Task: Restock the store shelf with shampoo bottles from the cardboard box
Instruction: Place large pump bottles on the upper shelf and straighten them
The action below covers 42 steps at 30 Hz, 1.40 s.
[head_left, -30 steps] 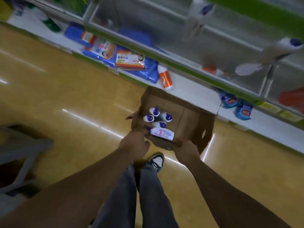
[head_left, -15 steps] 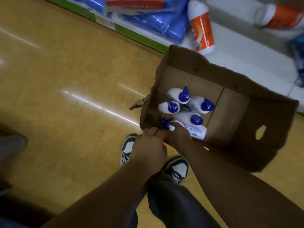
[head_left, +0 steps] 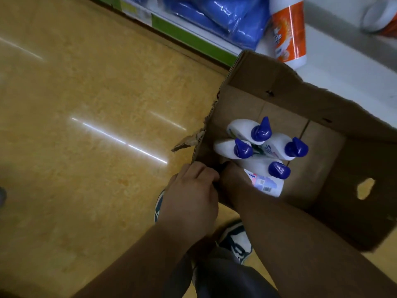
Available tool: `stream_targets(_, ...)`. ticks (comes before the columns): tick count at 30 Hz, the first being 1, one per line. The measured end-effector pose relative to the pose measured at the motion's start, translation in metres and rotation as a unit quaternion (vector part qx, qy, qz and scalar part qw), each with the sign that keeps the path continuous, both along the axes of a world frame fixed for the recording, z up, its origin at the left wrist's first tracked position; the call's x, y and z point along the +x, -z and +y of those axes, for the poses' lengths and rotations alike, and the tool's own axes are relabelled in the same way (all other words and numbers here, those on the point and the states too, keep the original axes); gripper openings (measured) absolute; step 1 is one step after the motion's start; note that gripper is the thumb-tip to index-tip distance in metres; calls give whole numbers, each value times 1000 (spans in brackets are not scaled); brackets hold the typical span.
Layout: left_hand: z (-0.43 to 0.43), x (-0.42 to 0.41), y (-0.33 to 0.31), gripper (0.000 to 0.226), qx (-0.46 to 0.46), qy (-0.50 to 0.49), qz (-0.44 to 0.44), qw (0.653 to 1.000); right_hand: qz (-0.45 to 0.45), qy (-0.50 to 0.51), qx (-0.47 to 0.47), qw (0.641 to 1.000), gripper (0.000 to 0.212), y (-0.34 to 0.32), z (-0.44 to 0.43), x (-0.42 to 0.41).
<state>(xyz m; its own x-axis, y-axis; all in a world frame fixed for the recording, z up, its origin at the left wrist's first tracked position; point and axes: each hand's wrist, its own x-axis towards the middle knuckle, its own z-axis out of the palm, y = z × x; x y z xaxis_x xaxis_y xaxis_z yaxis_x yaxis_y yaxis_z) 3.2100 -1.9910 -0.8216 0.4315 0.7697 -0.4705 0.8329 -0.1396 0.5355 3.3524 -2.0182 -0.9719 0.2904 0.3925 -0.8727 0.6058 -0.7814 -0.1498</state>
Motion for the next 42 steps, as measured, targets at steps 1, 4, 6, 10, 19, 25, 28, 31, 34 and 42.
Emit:
stream_targets(1, 0, -2, -2, 27, 1, 1, 3, 1000, 7, 6, -4, 1000, 34, -5, -1, 2)
stream_targets(4, -2, -5, -15, 25, 3, 2, 12, 1000, 18, 71, -26, 997, 30, -42, 0, 9)
stream_targets(6, -7, 0, -30, 23, -5, -2, 18, 1000, -2, 88, -32, 996, 32, -65, -10, 19)
stream_targets(10, -17, 15, -65, 21, -15, 1, 3, 1000, -36, 95, -13, 995, 31, -106, -36, 44)
stream_targets(19, -27, 32, -132, 23, -30, 31, 21, 999, -194, 98, -10, 976, 54, -191, -92, 119)
stream_targets(25, -37, 52, -212, 23, -52, 62, 25, 996, -158, 41, 80, 983, 31, -313, -102, 144)
stream_targets(28, -37, 68, -271, 21, -41, 87, 23, 995, -151, -45, 119, 980, 28, -410, -100, 154)
stream_targets(31, -32, 83, -334, 20, -34, 100, 0, 994, -150, -178, 142, 962, 25, -525, -91, 161)
stream_targets(34, -20, 98, -403, 38, -49, 92, -48, 993, -168, -300, 174, 923, 24, -649, -78, 167)
stream_targets(42, 13, 118, -644, 77, -112, 126, -228, 959, -260, -475, 357, 761, 36, -958, -65, 152)
